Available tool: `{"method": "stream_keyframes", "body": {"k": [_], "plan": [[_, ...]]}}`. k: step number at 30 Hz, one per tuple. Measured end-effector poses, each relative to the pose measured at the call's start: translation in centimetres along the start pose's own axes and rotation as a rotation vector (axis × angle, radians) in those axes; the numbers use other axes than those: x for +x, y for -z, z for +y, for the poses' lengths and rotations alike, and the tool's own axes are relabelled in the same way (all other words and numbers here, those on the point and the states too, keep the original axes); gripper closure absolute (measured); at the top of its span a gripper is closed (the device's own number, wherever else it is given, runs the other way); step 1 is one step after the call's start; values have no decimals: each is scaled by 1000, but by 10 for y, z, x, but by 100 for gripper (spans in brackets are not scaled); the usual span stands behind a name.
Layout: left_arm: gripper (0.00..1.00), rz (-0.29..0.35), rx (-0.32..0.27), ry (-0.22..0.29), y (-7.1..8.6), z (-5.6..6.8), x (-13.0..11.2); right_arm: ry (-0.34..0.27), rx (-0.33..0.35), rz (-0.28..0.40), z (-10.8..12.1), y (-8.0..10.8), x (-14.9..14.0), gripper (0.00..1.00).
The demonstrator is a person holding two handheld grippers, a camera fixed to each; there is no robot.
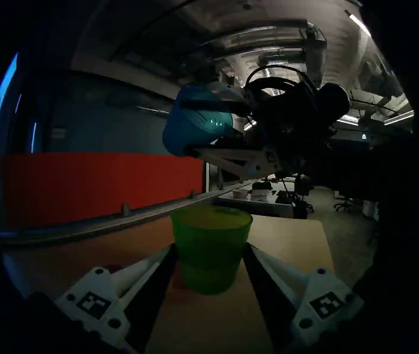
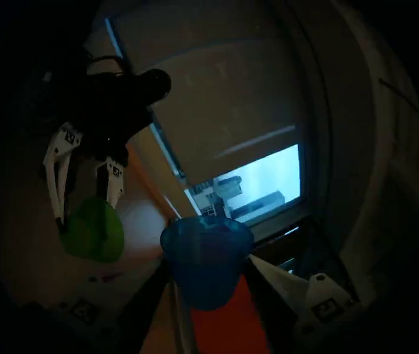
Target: Pour water
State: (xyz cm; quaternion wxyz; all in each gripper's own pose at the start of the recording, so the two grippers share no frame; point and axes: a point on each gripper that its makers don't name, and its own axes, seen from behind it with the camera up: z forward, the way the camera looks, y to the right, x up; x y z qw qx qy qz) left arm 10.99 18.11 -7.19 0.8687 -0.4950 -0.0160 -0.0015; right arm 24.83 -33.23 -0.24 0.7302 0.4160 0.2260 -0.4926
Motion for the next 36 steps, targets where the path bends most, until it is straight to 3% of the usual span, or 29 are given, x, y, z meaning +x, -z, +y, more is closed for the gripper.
{"method": "stream_keyframes", "body": {"k": [12,24,36], "plan": [[21,-5,8,2,0,-2,-1,-283,-26,-13,3,14,-22,15],[21,-8,18,-2,1,-3,0,-642,3,-25,-8,27,-38,15],[21,-15,29,-3,3,-7,1,-881,45,-44,-22,31,-41,15]]}}
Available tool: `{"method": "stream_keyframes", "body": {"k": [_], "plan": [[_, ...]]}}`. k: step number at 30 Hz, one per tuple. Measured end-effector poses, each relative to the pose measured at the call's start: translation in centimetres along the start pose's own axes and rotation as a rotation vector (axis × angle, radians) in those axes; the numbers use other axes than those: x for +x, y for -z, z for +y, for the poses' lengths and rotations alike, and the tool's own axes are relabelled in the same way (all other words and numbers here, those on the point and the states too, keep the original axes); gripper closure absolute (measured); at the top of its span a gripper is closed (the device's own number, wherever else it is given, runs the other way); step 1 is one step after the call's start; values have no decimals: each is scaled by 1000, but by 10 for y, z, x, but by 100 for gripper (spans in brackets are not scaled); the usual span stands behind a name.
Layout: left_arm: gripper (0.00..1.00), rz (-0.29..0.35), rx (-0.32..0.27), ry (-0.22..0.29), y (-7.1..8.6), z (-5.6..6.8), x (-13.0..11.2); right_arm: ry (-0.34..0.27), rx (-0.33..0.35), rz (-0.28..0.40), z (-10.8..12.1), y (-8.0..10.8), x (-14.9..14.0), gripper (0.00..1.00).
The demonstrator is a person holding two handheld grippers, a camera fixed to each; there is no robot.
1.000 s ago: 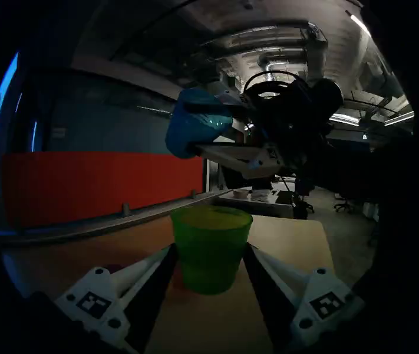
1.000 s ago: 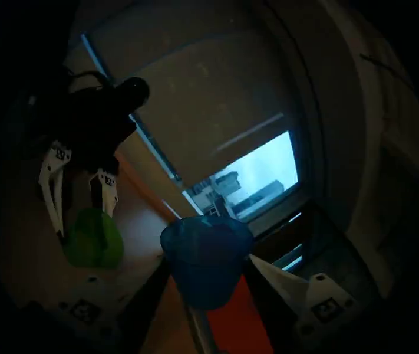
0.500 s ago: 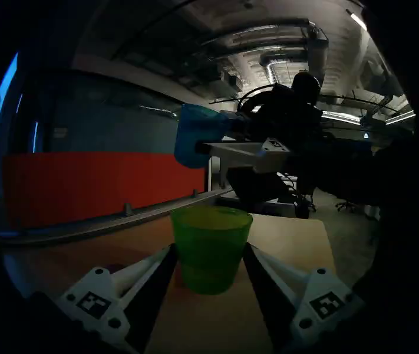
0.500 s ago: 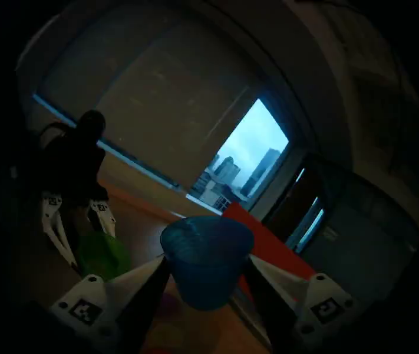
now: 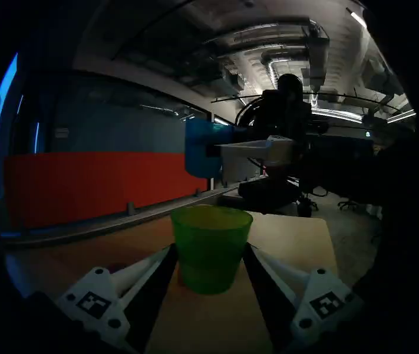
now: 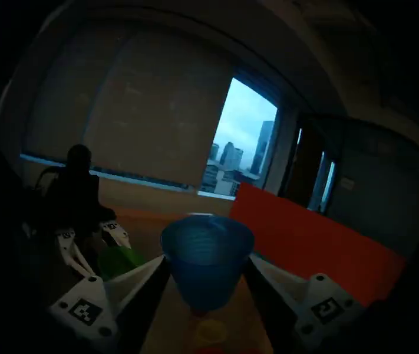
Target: Pour water
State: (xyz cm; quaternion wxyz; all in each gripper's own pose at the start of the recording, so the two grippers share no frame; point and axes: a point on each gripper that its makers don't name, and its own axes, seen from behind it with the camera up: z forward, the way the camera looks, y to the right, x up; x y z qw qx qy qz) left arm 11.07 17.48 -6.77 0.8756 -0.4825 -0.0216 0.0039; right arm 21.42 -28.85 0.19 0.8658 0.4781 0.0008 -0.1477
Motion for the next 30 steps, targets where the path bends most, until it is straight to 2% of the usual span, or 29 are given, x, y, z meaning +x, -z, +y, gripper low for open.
{"method": "stream_keyframes", "body": {"k": [9,24,30], "plan": [[21,-3,0,1,0,0,0,-166,42,8,-10,1,2,15],[21,-25,5,0,-1,-2,-2,-263,76,21,-13,6,6,15],[21,-55,3,-7,-1,-3,-8,-264,84,0,-14,9,-3,15]]}}
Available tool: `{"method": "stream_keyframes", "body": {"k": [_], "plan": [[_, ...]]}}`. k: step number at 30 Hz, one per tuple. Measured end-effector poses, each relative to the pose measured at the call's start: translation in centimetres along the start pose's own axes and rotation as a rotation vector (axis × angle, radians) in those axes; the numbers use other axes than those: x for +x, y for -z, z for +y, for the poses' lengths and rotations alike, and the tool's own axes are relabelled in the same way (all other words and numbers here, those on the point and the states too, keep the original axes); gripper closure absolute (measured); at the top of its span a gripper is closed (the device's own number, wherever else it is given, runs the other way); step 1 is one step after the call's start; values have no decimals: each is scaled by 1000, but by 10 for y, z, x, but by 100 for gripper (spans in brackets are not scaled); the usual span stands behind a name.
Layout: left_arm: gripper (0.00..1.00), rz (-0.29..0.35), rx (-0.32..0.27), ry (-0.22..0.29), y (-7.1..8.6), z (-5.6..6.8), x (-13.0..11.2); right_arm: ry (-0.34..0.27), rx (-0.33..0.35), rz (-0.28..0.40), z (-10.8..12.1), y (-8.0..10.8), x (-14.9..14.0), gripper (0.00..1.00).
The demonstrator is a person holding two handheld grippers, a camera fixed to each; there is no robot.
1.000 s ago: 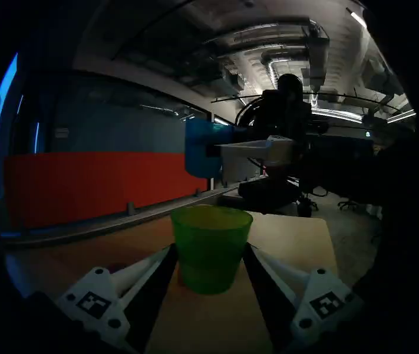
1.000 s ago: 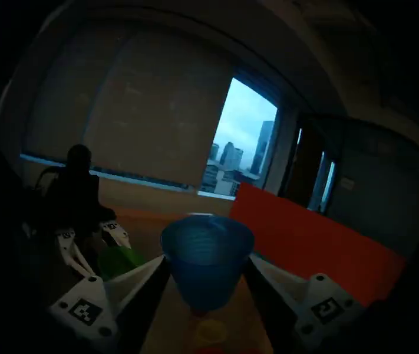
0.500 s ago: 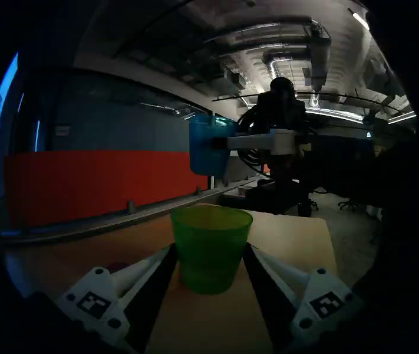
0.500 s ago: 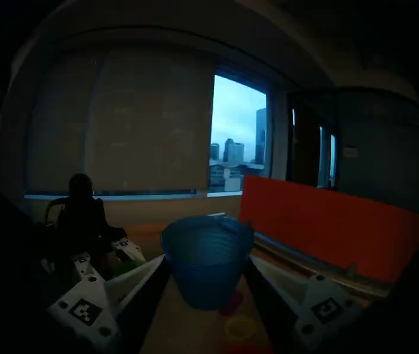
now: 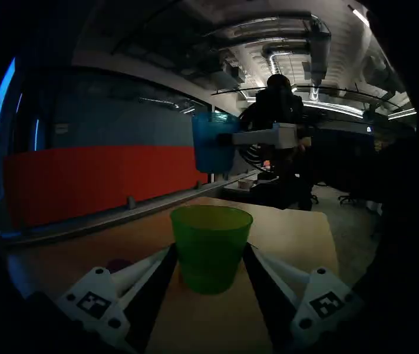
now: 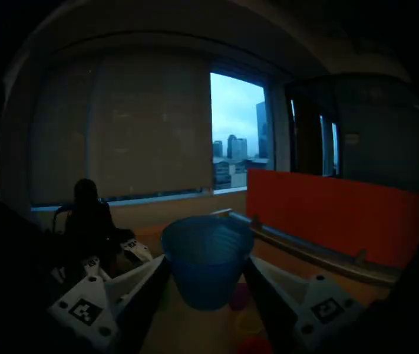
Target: Pour water
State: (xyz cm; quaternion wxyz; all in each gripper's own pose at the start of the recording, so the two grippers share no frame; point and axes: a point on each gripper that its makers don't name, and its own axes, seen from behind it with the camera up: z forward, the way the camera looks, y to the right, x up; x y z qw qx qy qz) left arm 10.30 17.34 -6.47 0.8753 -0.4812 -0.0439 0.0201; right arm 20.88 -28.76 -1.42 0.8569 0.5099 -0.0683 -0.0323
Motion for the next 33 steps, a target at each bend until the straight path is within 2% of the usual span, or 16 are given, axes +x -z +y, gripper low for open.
{"method": "stream_keyframes", "body": {"k": [9,18,25,33], "plan": [[21,-50,-2,0,-2,-1,-15,37,-13,-43,4,7,-23,15],[21,-90,-14,1,-5,2,-26,23,-12,-74,7,13,-49,15],[21,-126,-18,1,-7,1,-39,27,-19,-125,11,20,-80,15],[21,-164,-24,9,-10,0,-53,64,-5,-182,9,22,-112,15]]}}
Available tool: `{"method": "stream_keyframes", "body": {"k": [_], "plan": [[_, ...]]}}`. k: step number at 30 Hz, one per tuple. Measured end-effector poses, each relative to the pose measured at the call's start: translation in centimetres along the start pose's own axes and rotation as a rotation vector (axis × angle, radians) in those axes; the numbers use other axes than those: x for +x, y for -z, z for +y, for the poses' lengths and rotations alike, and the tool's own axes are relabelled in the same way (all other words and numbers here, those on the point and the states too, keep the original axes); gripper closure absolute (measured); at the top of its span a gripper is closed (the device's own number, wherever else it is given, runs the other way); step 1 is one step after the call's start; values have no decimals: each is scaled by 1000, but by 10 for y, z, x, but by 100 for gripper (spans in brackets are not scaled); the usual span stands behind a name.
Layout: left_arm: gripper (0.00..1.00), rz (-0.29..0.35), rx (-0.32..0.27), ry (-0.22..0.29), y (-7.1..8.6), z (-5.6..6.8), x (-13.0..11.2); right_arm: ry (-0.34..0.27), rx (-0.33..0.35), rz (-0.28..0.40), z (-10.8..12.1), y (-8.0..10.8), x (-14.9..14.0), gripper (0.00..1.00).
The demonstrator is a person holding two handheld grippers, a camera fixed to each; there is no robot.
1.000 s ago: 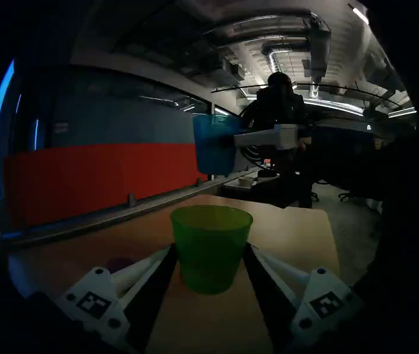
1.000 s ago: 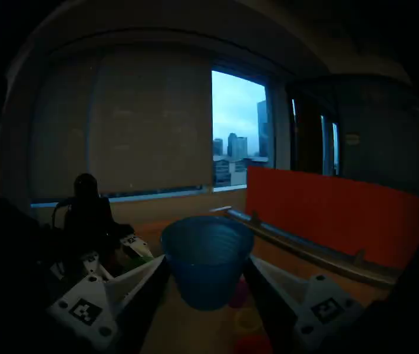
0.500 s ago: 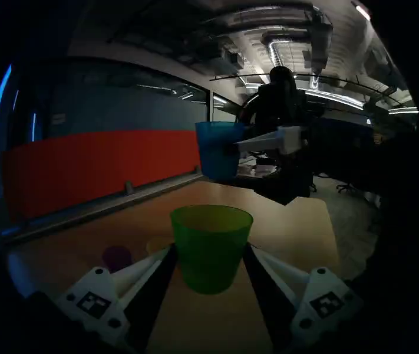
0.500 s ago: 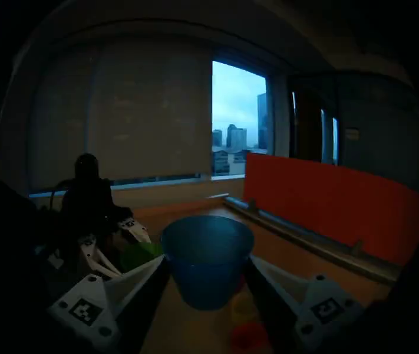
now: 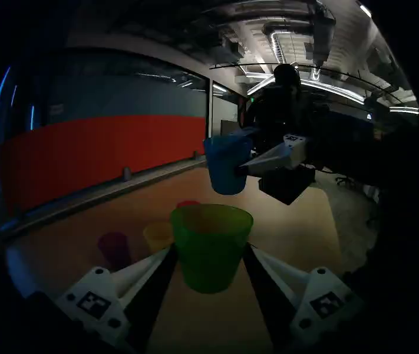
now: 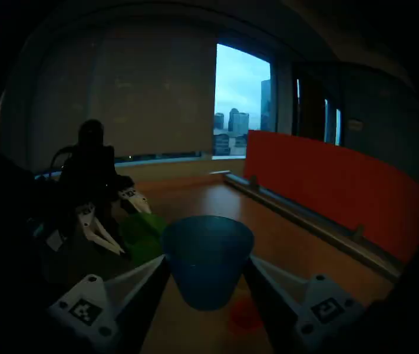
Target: Pour water
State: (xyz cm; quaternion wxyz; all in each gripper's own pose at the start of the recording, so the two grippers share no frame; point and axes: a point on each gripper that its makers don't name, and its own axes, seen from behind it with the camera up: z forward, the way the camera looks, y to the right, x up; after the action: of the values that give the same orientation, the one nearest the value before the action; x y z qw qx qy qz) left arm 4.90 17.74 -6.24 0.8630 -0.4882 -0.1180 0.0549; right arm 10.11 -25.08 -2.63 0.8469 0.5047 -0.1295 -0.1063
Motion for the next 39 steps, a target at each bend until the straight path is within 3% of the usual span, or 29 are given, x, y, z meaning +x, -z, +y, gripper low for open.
{"method": "stream_keyframes", "body": {"k": [24,39], "plan": [[21,-96,-34,-4,-17,9,-38,-16,40,-110,-7,-10,-80,14],[21,-149,-36,6,-25,7,-61,-25,57,-205,-10,-13,-131,14]]}}
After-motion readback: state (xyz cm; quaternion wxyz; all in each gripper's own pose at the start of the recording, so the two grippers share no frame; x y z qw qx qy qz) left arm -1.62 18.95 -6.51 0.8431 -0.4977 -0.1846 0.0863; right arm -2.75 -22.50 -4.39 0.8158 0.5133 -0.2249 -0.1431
